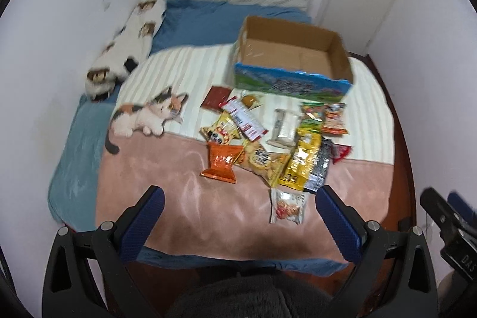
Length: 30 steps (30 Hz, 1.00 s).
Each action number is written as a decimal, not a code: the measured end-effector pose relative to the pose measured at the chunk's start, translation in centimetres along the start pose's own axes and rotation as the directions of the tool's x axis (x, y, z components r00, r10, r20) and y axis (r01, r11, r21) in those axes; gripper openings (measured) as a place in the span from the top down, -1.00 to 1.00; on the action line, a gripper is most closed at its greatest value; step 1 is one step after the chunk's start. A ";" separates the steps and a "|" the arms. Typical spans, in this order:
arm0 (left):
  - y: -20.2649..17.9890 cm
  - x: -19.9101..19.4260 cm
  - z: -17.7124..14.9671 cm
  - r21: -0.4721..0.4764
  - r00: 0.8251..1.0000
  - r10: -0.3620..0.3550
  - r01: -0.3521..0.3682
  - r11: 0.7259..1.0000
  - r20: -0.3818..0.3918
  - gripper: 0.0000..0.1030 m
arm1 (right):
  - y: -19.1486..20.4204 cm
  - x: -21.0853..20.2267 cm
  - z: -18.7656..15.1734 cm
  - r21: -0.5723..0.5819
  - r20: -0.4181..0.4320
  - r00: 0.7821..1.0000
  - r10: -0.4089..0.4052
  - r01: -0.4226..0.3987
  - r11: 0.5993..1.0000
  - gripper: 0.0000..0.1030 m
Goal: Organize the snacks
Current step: 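Grasp the yellow egg-biscuit bag with left tool while right grasps yellow-black noodle pack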
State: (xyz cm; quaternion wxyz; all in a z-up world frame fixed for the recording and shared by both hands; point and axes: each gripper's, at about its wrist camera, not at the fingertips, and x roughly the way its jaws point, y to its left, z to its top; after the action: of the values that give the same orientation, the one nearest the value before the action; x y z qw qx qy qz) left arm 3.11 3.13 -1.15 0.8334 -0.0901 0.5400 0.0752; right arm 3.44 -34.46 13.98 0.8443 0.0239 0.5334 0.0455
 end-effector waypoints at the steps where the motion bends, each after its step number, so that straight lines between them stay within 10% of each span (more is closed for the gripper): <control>1: 0.3 1.4 0.3 -0.023 1.000 0.009 -0.009 1.000 -0.016 -1.00 | -0.3 1.7 0.3 0.018 -0.022 1.000 0.000 0.000 1.000 -1.00; 8: 2.7 13.0 1.2 -0.113 0.979 0.071 -0.094 0.989 -0.193 -1.00 | -1.3 17.3 1.6 0.092 -0.221 0.975 -0.008 0.028 0.995 -1.00; 18: 4.1 28.4 2.0 -0.462 0.871 -0.255 0.037 0.886 -0.420 -0.97 | -1.3 35.4 1.0 0.213 -0.414 0.910 0.010 0.087 0.973 -1.00; 26: 1.8 35.4 1.4 -0.531 0.828 -0.294 -0.005 0.847 -0.478 -0.90 | -0.2 41.3 -0.3 0.227 -0.473 0.881 -0.033 0.158 0.961 -1.00; 30: 0.4 36.4 0.4 -0.532 0.827 -0.309 0.014 0.846 -0.470 -0.24 | 1.4 42.9 -0.9 0.120 -0.497 0.862 -0.101 0.184 0.976 -1.00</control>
State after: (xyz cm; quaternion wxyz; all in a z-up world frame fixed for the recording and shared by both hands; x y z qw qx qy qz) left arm 18.15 4.59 -34.31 0.5971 -0.3705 0.7025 0.1124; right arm 20.89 -28.64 -24.78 0.6786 0.0410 0.7312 -0.0564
